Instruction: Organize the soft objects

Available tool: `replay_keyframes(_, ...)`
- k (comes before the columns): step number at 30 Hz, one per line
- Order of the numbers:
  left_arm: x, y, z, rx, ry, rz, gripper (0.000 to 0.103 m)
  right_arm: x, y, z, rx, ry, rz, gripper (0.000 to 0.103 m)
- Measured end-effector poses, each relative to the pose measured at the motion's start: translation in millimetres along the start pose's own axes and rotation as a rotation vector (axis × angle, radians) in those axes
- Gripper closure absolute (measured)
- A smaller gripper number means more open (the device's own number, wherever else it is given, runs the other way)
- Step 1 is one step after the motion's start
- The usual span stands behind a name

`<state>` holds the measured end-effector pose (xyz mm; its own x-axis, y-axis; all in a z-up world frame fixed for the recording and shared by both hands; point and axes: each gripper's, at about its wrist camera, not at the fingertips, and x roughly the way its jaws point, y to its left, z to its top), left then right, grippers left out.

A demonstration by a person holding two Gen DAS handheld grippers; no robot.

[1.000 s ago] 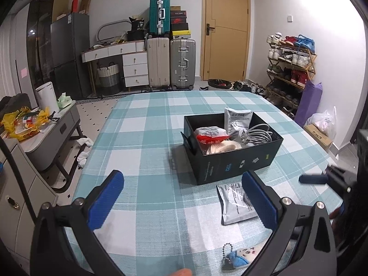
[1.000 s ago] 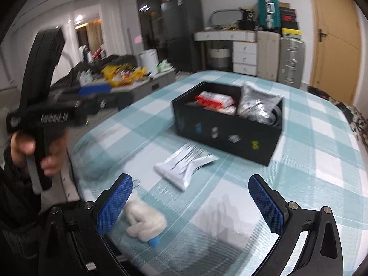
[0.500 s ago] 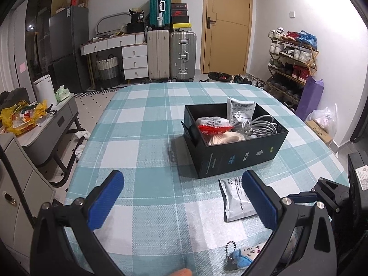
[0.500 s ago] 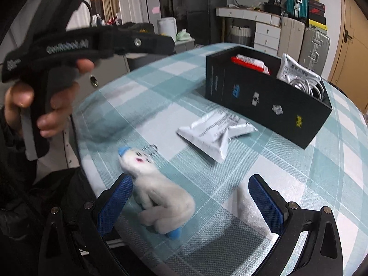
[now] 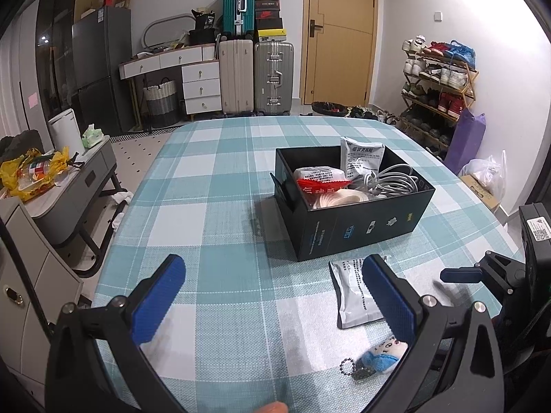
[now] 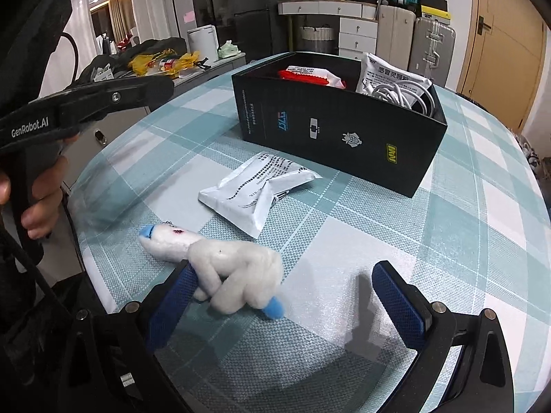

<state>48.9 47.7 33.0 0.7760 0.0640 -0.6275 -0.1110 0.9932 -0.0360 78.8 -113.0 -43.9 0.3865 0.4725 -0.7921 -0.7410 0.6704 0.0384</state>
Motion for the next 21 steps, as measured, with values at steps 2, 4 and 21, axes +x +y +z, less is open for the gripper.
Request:
replay_keyframes(2,1,0,0,-0.002,0.002,0.0,0.0,2,4,0,-0.007,0.002,-0.001,0.001)
replay_keyframes(4,1,0,0,-0.003,0.003,0.0,0.0,4,5,0,-0.011,0.011,-0.013,0.001)
replay_keyframes(21,4,0,-2,0.006,0.011,0.004,0.0,3,4,2,0.013,-0.014,-0.019,0.011)
